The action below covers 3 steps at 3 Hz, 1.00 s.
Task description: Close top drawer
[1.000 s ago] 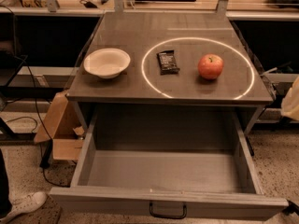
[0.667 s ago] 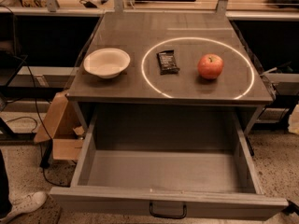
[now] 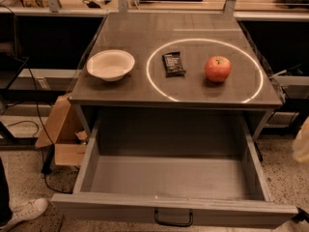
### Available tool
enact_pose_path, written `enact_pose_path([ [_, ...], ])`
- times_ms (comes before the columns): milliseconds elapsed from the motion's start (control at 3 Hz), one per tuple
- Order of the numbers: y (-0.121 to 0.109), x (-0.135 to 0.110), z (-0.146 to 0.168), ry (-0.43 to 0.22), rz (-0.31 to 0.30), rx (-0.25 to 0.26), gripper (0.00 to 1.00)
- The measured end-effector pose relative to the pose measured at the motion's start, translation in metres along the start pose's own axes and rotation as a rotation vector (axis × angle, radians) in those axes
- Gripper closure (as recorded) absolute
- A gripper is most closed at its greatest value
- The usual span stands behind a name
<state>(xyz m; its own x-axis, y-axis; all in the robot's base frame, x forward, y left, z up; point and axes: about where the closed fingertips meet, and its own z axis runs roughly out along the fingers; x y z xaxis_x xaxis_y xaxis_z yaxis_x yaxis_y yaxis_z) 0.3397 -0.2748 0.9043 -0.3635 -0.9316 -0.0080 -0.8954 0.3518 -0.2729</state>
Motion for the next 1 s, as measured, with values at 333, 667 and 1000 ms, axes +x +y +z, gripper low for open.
enact_pose_path([
  [333, 0.035, 0.004, 0.016, 0.019, -0.037, -0.047, 1.0],
  [667, 0.058, 0.004, 0.035, 0.016, -0.073, -0.085, 1.0],
  [1000, 0.074, 0.003, 0.064, 0.015, -0.08, -0.149, 1.0],
])
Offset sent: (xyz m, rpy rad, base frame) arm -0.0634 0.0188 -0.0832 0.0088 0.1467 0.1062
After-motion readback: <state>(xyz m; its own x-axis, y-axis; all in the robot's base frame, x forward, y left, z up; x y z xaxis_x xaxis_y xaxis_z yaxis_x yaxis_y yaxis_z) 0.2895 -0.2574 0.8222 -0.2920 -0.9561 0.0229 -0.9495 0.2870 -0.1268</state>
